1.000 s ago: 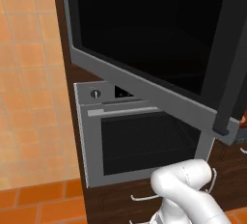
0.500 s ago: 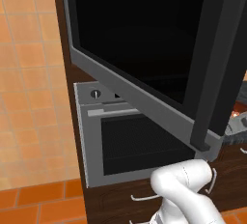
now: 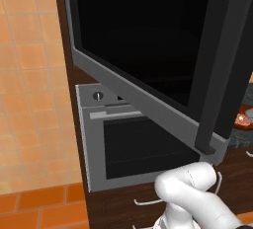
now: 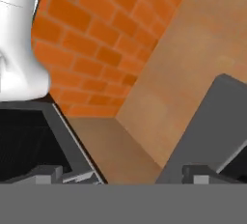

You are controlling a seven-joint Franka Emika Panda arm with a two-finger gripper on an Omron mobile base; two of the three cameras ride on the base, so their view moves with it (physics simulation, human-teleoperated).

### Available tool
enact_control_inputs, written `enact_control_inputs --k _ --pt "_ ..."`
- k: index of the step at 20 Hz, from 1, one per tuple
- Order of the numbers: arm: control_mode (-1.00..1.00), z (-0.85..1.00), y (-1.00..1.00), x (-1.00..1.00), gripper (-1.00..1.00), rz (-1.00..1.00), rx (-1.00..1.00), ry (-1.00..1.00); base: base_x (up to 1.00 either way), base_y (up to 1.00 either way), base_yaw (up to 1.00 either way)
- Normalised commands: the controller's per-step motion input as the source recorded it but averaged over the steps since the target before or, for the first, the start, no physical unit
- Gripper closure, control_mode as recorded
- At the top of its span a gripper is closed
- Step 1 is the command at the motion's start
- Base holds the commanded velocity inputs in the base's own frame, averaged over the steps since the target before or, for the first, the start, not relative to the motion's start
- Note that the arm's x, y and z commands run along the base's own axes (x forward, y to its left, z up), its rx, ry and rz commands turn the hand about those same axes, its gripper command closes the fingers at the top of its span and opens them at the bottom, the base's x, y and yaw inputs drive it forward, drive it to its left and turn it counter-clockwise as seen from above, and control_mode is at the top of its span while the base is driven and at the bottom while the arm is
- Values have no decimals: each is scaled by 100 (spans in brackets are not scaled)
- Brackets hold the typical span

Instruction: Open the microwave, place the bowl with waffle inside the microwave, then close the microwave door and turn it on.

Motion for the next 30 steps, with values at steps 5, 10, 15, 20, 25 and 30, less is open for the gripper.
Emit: enact_control_inputs --k 5,10,15,20,25,30 --pt "-100 -70 -39 0 -100 -72 -45 -20 0 0 0" --pt "-100 -85 -89 18 -100 -63 -9 -6 0 0 0" --pt "-100 -83 -100 70 -100 -41 5 21 0 0 0" --pt "-100 -20 -100 68 -100 -19 24 31 0 0 0" --pt "-100 -58 -100 7 -100 -25 51 7 0 0 0" --pt "-100 -59 -55 32 -100 -48 42 0 0 0 0"
